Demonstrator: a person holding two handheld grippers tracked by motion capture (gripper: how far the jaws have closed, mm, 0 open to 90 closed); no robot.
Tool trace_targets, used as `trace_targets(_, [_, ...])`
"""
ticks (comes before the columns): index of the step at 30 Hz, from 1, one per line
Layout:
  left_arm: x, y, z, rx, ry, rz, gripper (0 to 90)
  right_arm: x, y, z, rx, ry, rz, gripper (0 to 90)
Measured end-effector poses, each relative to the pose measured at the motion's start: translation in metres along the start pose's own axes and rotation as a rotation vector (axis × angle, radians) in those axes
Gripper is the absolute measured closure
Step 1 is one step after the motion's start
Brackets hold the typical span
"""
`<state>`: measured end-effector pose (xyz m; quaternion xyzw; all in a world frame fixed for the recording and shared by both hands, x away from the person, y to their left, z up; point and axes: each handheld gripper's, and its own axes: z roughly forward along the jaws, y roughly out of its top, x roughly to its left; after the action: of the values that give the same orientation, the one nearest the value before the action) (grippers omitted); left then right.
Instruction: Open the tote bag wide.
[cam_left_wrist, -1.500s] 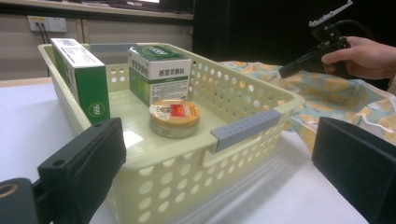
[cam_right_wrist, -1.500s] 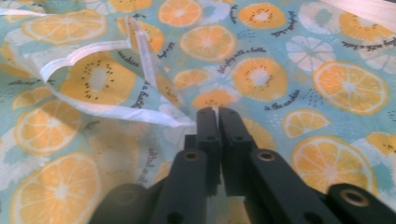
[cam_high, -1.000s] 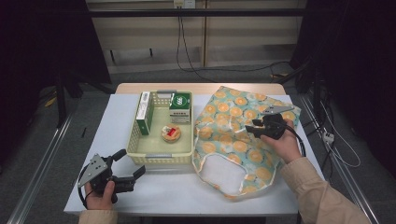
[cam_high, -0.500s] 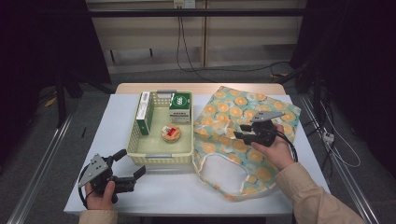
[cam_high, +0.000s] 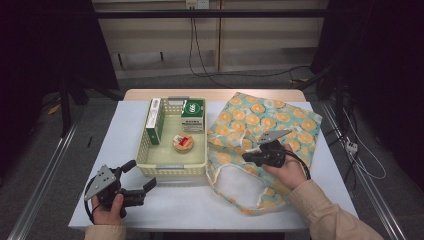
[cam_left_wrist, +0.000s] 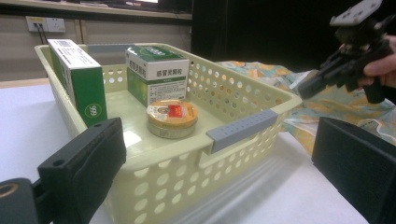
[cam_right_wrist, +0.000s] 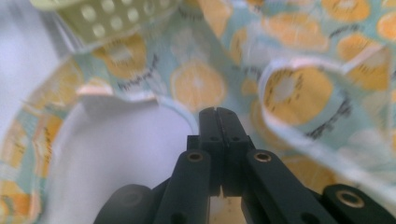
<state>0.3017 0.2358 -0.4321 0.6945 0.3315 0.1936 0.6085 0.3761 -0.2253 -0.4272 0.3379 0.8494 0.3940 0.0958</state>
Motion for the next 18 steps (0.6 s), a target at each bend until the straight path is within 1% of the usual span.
trace_targets(2, [0.000,0.000,0.000,0.000,-0.001,0.000,2.6,-0.006,-0.004,0.004,-0.006,-0.037,-0.002,79.1])
trace_targets(3, [0.000,0.000,0.000,0.000,0.000,0.001,2.6,-0.010,-0.004,0.005,-0.014,-0.059,-0.002,77.1])
trace_targets(5, [0.000,0.000,0.001,-0.001,0.001,0.001,2.6,-0.020,-0.003,0.004,-0.037,-0.113,0.020,71.5])
trace_targets(6, [0.000,0.000,0.001,0.000,-0.002,0.000,2.6,-0.026,-0.002,0.003,-0.045,-0.134,0.015,68.6])
trace_targets(8, [0.000,0.000,0.001,0.001,-0.002,-0.002,2.6,-0.039,0.000,0.002,-0.061,-0.170,0.023,62.1])
trace_targets(9, [0.000,-0.001,0.001,0.004,-0.004,-0.004,2.6,-0.045,0.001,0.002,-0.058,-0.191,0.019,60.8])
trace_targets(10, [0.001,-0.001,0.001,0.010,-0.004,0.003,2.6,-0.050,0.002,0.001,-0.068,-0.202,0.025,60.1])
trace_targets(11, [0.001,-0.001,0.001,0.008,-0.002,-0.001,2.6,-0.054,0.002,0.000,-0.087,-0.202,0.038,58.8])
trace_targets(12, [0.001,-0.001,0.001,0.004,0.000,-0.006,2.6,-0.058,0.002,0.000,-0.087,-0.207,0.042,57.3])
trace_targets(13, [0.002,-0.001,0.001,0.002,0.001,-0.007,2.6,-0.061,0.002,0.001,-0.078,-0.216,0.040,54.4])
trace_targets(15, [0.002,-0.001,0.001,0.006,0.001,-0.001,2.7,-0.067,0.001,0.003,-0.068,-0.207,0.052,52.4])
trace_targets(16, [0.002,-0.002,0.001,0.005,0.001,-0.003,2.7,-0.069,0.000,0.004,-0.062,-0.219,0.049,49.4])
trace_targets(17, [0.002,-0.002,0.001,0.003,0.000,-0.006,2.7,-0.071,-0.002,0.005,-0.053,-0.218,0.062,45.8])
trace_targets(18, [0.002,-0.002,0.001,0.004,0.000,-0.004,2.7,-0.072,-0.004,0.007,-0.047,-0.202,0.078,46.3])
